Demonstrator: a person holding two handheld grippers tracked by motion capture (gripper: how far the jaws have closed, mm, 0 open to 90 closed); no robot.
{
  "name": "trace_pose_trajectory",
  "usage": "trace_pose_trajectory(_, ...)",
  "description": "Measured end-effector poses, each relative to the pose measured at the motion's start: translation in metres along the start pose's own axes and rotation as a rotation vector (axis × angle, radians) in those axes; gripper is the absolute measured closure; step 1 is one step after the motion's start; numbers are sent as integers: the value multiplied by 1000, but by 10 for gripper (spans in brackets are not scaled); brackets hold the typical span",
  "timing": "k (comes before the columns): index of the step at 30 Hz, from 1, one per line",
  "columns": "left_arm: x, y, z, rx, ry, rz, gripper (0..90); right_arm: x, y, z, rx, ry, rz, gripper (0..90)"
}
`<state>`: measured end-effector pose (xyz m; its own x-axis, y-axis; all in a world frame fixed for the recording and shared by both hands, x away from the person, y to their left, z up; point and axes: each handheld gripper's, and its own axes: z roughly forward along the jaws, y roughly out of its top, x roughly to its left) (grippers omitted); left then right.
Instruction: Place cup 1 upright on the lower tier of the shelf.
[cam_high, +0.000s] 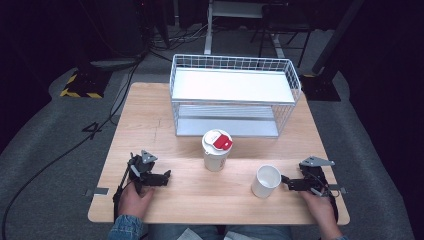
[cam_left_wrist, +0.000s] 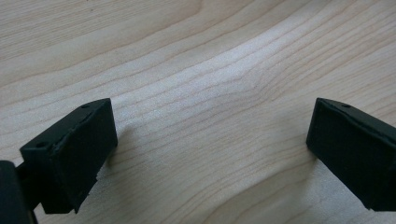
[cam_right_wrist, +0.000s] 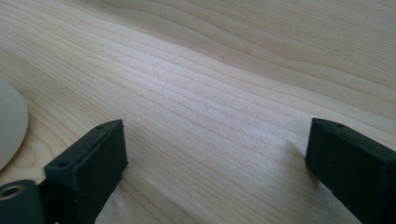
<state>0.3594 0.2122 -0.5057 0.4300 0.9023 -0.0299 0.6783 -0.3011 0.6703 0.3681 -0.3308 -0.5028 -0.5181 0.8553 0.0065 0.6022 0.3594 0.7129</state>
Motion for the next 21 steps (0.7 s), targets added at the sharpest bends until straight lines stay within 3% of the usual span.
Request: trace_pose_trajectory(21,0,0,0,0,0,0,23,10,0,-37,-117,56,-18,81)
